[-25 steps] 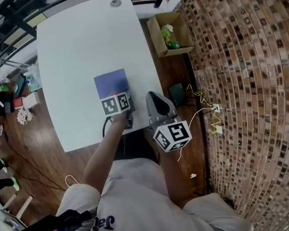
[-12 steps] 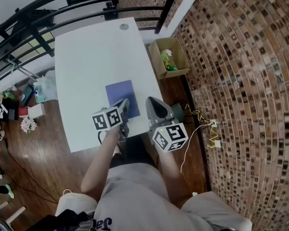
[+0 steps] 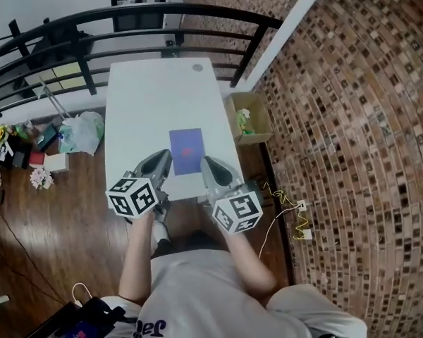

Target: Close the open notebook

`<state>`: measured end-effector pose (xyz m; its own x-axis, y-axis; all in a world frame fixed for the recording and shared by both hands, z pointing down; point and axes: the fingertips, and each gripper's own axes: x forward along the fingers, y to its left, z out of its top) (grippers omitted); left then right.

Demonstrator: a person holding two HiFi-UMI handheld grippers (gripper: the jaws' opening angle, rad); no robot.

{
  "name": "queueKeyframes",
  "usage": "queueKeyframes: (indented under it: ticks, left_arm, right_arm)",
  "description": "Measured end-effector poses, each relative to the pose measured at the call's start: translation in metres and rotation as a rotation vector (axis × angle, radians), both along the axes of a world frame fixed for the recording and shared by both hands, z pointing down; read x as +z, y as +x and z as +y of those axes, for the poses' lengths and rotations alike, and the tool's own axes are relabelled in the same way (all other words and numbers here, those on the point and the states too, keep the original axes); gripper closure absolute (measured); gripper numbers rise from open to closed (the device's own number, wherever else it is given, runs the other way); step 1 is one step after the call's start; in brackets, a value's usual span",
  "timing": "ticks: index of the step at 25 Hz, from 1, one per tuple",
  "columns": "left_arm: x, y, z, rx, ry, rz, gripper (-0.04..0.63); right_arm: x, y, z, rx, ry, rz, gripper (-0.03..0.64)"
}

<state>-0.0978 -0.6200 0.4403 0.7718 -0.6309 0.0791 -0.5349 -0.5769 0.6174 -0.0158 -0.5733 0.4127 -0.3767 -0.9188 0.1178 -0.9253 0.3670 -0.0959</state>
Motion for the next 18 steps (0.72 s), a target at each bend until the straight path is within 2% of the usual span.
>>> queueKeyframes:
  ticks: [5,8,10,14,16,18]
  left_arm:
    - [-0.033,-0.011,0.052,-0.163,0.323,-0.255,0.585]
    - [-0.039,-0.001,0.105,-0.254,0.429,-0.355,0.584]
    - [-0.031,0.014,0.151,-0.278,0.441,-0.404,0.584]
    - [0.009,0.062,0.249,-0.263,0.348,-0.434,0.584]
    - [0.013,0.075,0.282,-0.255,0.333,-0.462,0.584]
    - [-0.007,0.078,0.300,-0.262,0.350,-0.476,0.584]
  right_arm:
    - [-0.030,-0.004,0.041,-0.041,0.090,-0.010,0.630]
    - [-0.027,0.013,0.096,-0.044,0.105,-0.015,0.630]
    - [-0.009,0.034,0.142,-0.019,0.078,-0.018,0.630]
    - [0.054,0.085,0.231,0.022,-0.088,0.013,0.630]
    - [0.064,0.099,0.261,0.018,-0.158,-0.009,0.630]
    - [0.046,0.101,0.277,-0.008,-0.134,-0.019,0.630]
